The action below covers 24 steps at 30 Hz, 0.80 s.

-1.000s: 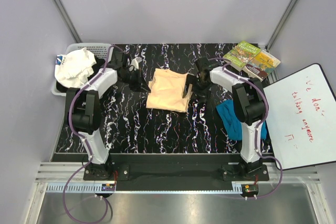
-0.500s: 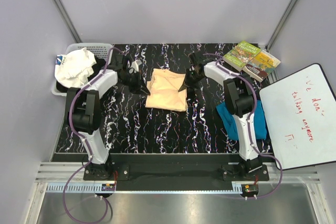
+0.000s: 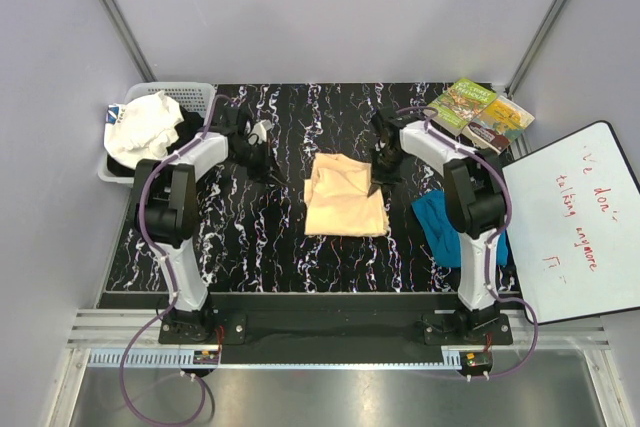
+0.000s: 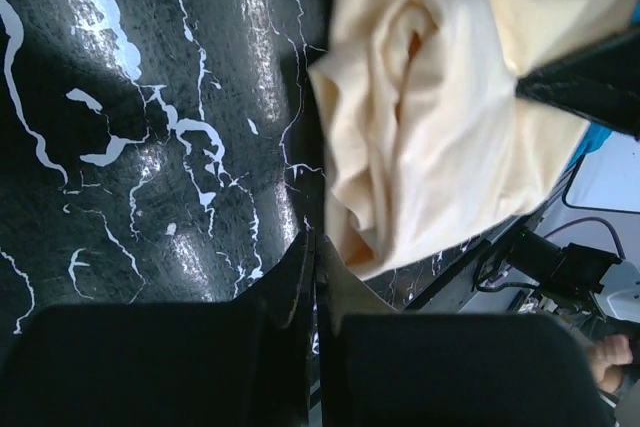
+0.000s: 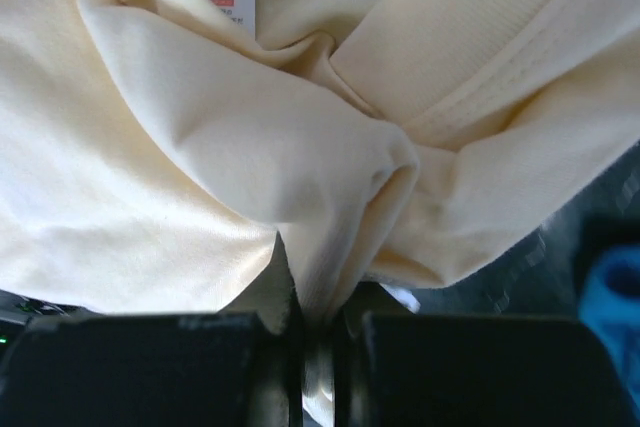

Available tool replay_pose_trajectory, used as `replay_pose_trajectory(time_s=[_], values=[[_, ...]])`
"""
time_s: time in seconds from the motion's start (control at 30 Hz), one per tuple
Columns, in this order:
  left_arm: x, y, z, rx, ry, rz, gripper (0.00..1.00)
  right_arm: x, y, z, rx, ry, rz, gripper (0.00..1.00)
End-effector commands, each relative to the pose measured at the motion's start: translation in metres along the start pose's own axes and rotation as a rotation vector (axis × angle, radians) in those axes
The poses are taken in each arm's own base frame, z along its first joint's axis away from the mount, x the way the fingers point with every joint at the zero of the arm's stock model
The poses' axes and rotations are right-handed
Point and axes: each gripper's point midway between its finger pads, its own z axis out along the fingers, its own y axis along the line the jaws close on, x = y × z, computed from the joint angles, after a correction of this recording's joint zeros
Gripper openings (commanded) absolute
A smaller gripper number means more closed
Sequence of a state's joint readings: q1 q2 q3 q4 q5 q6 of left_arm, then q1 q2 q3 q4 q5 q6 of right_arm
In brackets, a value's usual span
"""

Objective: Fold and stack the t-shirts
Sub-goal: Put the neatly folded tshirt into the corner of the board with the right arm

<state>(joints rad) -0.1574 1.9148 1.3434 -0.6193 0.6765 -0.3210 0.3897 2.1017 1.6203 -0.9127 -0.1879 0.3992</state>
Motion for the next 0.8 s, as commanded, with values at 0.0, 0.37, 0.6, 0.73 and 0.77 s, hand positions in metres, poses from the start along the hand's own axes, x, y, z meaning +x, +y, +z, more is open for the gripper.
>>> replay_pose_trajectory(time_s=[0.0,0.37,0.6,0.73,0.77], values=[[-0.022,-0.01,-0.005,0.023,-0.042,0.05,0.01,0.026,-0.033,-0.056,0.123,-0.01,-0.016,0.0],[-0.024,-0.009,0.003,0.043,-0.02,0.039,0.01,0.049,-0.09,-0.14,0.306,-0.113,0.092,0.02],[-0.024,-0.01,0.005,0.058,-0.009,0.032,0.01,0.073,-0.143,-0.168,0.392,-0.091,0.225,0.03],[-0.024,-0.009,0.007,0.061,-0.004,0.027,0.01,0.086,-0.162,-0.181,0.451,-0.082,0.233,0.03],[-0.024,-0.009,0.007,0.064,-0.003,0.027,0.01,0.088,-0.165,-0.183,0.46,-0.09,0.237,0.03]])
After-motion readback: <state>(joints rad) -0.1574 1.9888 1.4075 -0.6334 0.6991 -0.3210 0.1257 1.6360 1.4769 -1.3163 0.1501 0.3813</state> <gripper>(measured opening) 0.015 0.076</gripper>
